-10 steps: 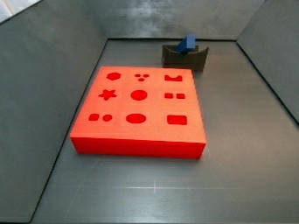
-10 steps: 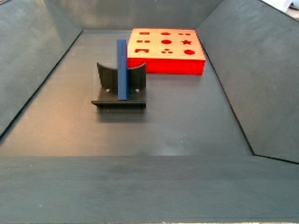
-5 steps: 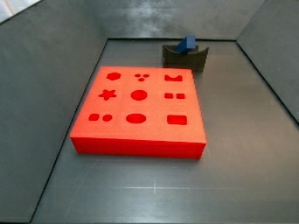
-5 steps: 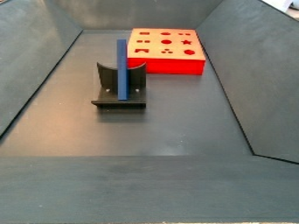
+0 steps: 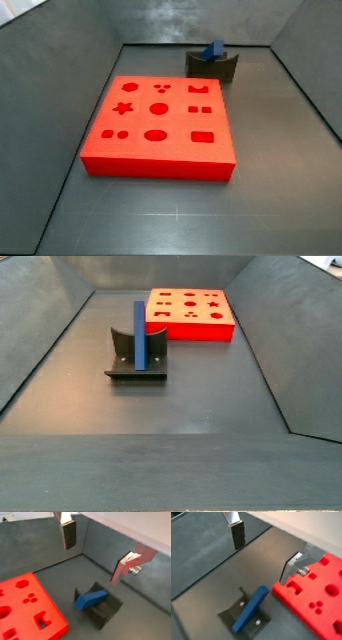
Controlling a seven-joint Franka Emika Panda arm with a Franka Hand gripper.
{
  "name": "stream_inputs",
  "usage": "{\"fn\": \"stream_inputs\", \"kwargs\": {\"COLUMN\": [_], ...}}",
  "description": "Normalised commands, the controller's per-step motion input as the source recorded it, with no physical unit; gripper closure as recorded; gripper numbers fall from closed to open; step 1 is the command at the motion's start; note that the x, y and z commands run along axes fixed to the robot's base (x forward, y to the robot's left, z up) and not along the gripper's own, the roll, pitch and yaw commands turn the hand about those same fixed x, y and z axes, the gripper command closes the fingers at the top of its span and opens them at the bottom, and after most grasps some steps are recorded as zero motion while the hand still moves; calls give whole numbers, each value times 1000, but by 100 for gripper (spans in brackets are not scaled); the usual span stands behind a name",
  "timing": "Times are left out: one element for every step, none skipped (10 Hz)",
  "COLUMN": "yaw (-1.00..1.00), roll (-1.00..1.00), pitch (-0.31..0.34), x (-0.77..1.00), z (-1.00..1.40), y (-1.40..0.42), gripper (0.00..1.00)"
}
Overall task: Pick up the rectangle object. Move up. Place the rectangle object on the fixture. Regrasp the rectangle object. Move to above the board. Insert the rectangle object.
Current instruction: Regrasp the rectangle object.
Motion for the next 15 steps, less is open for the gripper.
{"fn": "stream_inputs", "kwargs": {"yaw": [32, 38, 43, 53, 65, 79, 100, 141, 181, 202, 219, 227, 230, 221, 214], "roll": [1000, 1000, 1000, 1000, 1000, 1000, 1000, 1000, 968, 775, 587, 401, 271, 169, 155], "pitch": [63, 72, 86, 109, 126, 148, 171, 201, 220, 191, 159, 128, 91, 30, 14], "x": [33, 48, 61, 79, 83, 91, 97, 99, 97, 99, 102, 99, 95, 81, 80], "z": [0, 1, 2, -1, -2, 2, -5, -6, -3, -8, -8, -6, 2, -2, -4], "y": [-26, -28, -30, -33, -38, -39, -43, -47, -48, -49, -51, -54, -37, -40, -39], "gripper": [0, 0, 0, 0, 0, 0, 0, 0, 0, 0, 0, 0, 0, 0, 0]}}
